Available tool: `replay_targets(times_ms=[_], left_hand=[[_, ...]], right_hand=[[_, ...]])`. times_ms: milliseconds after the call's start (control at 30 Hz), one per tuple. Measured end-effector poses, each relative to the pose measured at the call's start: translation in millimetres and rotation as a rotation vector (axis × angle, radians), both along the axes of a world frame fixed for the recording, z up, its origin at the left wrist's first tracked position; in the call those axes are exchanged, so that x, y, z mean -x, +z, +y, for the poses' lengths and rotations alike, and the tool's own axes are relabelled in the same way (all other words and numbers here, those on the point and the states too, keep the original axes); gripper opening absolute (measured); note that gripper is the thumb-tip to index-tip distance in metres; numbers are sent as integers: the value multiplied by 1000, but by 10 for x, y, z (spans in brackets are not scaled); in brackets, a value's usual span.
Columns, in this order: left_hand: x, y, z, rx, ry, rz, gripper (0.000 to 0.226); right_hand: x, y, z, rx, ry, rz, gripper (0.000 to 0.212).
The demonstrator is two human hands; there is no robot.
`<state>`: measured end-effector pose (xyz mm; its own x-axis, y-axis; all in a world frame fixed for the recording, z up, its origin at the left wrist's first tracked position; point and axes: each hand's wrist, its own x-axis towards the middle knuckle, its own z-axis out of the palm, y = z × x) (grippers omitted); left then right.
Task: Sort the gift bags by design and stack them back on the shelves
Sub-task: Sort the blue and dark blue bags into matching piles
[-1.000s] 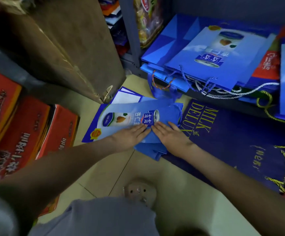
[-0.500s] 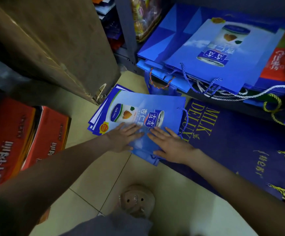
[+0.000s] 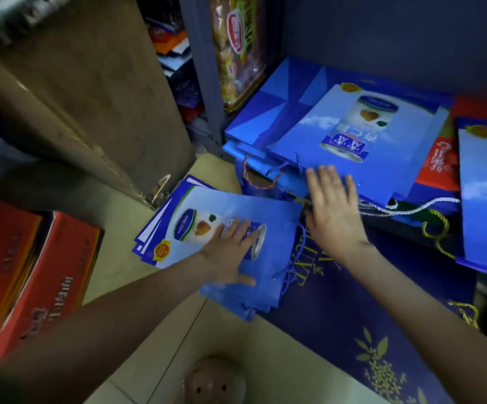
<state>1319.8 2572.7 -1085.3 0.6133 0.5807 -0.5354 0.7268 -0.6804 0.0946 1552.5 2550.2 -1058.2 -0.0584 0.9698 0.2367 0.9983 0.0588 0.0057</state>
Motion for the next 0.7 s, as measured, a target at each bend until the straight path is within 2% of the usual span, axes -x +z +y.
replay_targets(times_ms=[67, 133, 167, 233, 300, 400, 433, 500, 600, 633, 700], left_hand=[[255, -283, -160, -26, -102, 123, 114], [464, -392, -271, -120, -210, 105, 115], [527, -401, -309, -138, -274, 89, 112], [574, -334, -325, -260, -417, 79, 88], [652, -273, -283, -262, -515, 20, 72], [749, -112, -171, -143, -425, -193, 76], [774, -63, -140, -136, -403, -212, 71], [819, 20, -97, -250, -394, -335, 52], [756, 283, -113, -368, -233, -436, 62], [737, 338, -112, -425, -192, -470, 57], [688, 453, -89, -646, -116, -560, 31]], right_hand=[[188, -176, -259, 74, 285, 27, 96], [366, -341, -531, 303, 482, -10, 106], [423, -391, -622, 451, 520, -38, 109], [437, -555, -706, 658, 482, -121, 106], [438, -563, -718, 561, 497, -131, 102], [349, -555, -616, 337, 535, -111, 86], [313, -549, -586, 276, 552, -86, 79], [271, -418, -552, 134, 577, -3, 62], [243, -134, -517, -3, 497, 159, 28], [254, -3, -527, -3, 419, 229, 26], [293, 230, -544, 20, 285, 382, 29]])
